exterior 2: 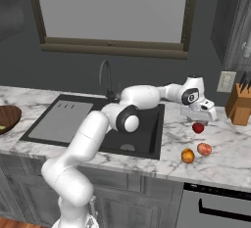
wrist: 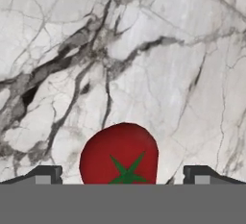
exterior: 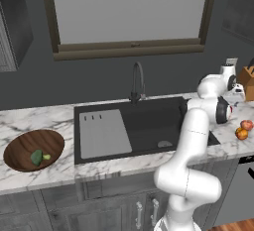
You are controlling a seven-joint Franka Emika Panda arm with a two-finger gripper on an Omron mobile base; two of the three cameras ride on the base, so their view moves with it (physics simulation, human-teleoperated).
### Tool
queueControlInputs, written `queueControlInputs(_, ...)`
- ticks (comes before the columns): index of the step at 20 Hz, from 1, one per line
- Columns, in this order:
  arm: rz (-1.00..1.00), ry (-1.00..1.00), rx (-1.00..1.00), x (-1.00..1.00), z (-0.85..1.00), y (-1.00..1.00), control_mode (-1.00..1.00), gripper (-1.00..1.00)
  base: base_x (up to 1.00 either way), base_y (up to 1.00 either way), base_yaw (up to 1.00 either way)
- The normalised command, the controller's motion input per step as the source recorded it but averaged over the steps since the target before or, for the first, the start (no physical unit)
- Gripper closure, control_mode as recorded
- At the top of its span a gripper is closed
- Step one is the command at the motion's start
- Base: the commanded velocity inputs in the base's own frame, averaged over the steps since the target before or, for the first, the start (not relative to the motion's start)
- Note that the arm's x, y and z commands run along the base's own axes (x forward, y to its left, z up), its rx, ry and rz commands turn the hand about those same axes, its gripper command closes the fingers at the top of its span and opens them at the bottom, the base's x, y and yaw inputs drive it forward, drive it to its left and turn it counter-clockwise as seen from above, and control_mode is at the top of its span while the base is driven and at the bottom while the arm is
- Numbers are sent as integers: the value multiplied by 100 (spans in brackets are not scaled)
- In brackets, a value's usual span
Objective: There is a mixed pile of frozen fruits and vegetables on the counter. Locate all the frozen vegetables and place the items in a bowl on the counter. Take all the frozen fruits and defrost them in a running sink.
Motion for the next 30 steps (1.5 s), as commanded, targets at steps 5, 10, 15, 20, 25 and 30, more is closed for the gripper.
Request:
queueControlInputs(5,-2,9,0,-9,-23,2,-100,-100,0,0,0)
queueControlInputs(10,0,4,2,4,-26,-3,-100,-100,0,0,0)
queueControlInputs(15,1,3,5,4,-26,-19,-100,100,0,0,0)
queueControlInputs(20,-1,1,2,-11,-7,6,-100,100,0,0,0)
queueControlInputs(25,0,-14,-5,-25,21,35,-100,100,0,0,0)
queueControlInputs(30,0,-13,-1,-38,2,46,-100,100,0,0,0)
